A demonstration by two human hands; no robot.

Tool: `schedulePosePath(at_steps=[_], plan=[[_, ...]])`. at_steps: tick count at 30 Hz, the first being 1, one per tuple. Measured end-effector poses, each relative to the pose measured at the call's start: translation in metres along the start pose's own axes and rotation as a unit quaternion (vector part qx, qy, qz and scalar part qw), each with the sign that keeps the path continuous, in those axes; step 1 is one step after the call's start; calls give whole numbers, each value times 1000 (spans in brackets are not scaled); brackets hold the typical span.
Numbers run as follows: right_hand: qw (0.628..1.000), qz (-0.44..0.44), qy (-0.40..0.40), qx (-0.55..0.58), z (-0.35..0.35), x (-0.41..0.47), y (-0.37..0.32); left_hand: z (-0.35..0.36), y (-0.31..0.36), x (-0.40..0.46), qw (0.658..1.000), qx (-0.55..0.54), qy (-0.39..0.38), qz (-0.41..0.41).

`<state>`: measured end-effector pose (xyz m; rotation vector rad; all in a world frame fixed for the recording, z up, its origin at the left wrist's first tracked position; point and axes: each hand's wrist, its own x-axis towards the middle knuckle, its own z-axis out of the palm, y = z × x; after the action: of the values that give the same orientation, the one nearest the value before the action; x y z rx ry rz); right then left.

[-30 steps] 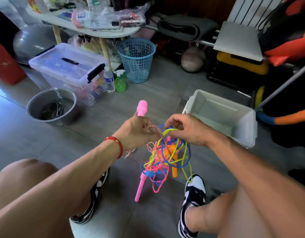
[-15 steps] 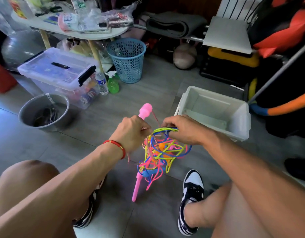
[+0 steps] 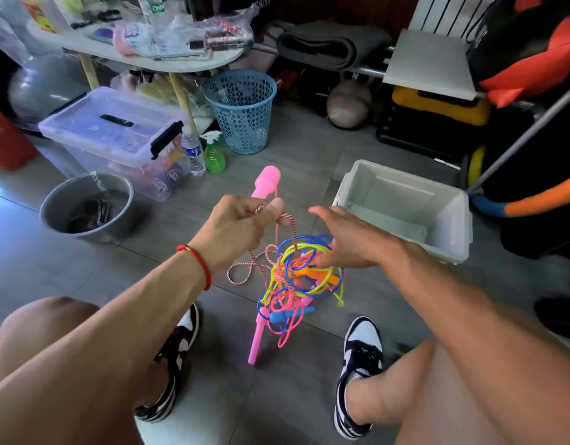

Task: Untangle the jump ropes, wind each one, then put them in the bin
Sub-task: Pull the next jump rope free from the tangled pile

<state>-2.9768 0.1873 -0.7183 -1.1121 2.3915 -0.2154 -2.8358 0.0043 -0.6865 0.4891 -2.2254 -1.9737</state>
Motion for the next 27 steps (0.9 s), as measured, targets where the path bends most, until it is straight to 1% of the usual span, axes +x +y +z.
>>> schedulePosePath(at_steps=[3, 5, 7, 9, 11, 13, 15, 17, 19, 21, 23, 25, 27], plan=[[992, -112, -4, 60, 8, 4, -14, 3, 5, -3, 996, -75, -52, 15], [983, -152, -4, 100, 16, 6, -20, 3, 8, -4, 991, -107, -74, 16], [982, -172, 0, 79, 24, 9, -20, -2, 12, -6, 988, -134, -68, 15], [988, -139, 1, 66, 25, 13, -13, -12, 17, -6, 984, -171, -36, 13], [991, -100, 13, 84, 20, 16, -5, -25, 19, -5, 979, -203, 5, 5], [990, -91, 26, 103, 15, 17, -2, -36, 19, -4, 975, -221, 27, -1], [988, -106, 32, 112, 15, 15, -8, -39, 19, -6, 975, -222, 19, -1], [984, -124, 28, 122, 24, 13, -19, -33, 20, -10, 977, -215, -12, 1], [982, -147, 41, 108, 35, 14, -32, -26, 20, -13, 976, -211, -49, 7], [979, -156, 55, 123, 41, 17, -42, -24, 22, -14, 974, -214, -73, 12], [975, -153, 74, 144, 40, 20, -44, -25, 24, -14, 974, -209, -88, 21], [974, -131, 105, 150, 34, 23, -45, -29, 26, -15, 975, -198, -92, 30], [976, -95, 133, 144, 24, 26, -42, -41, 25, -12, 979, -193, -58, 30]])
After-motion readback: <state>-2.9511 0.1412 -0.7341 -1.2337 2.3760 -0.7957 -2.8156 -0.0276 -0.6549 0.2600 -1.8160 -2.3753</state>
